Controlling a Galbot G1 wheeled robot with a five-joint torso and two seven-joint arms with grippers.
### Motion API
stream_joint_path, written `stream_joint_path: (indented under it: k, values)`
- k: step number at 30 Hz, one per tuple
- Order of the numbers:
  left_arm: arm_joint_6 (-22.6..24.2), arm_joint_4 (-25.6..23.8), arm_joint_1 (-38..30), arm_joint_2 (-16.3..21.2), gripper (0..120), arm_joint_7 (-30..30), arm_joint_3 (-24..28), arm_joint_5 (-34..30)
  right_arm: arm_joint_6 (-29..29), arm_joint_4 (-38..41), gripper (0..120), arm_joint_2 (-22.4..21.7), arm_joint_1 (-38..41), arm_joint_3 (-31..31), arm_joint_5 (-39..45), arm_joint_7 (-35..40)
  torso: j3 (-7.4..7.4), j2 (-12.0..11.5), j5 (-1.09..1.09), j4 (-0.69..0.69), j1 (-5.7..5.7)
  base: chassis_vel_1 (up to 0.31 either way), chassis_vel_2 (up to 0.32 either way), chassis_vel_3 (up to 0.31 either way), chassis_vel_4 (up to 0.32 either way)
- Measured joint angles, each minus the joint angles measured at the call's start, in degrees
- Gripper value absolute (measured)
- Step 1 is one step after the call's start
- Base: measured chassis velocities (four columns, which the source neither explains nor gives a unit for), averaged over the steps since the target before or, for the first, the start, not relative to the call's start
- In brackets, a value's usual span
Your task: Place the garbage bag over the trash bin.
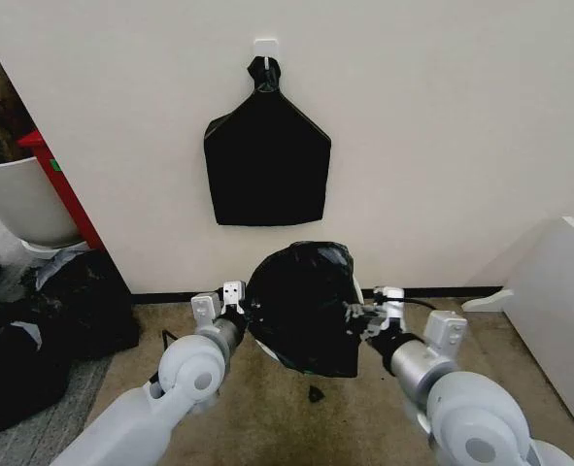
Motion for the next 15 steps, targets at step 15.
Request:
stream_joint_path:
  k: [15]
  values:
    - [-0.45, -0.23, 2.91, 0.34, 0, 1.63, -2.42, 0.88, 0.93, 0.03, 0, -1.07, -1.38, 3.68, 0.44, 2.73, 0.0, 0.0, 0.0, 0.0, 0.0, 0.0, 0.0, 0.0, 0.0]
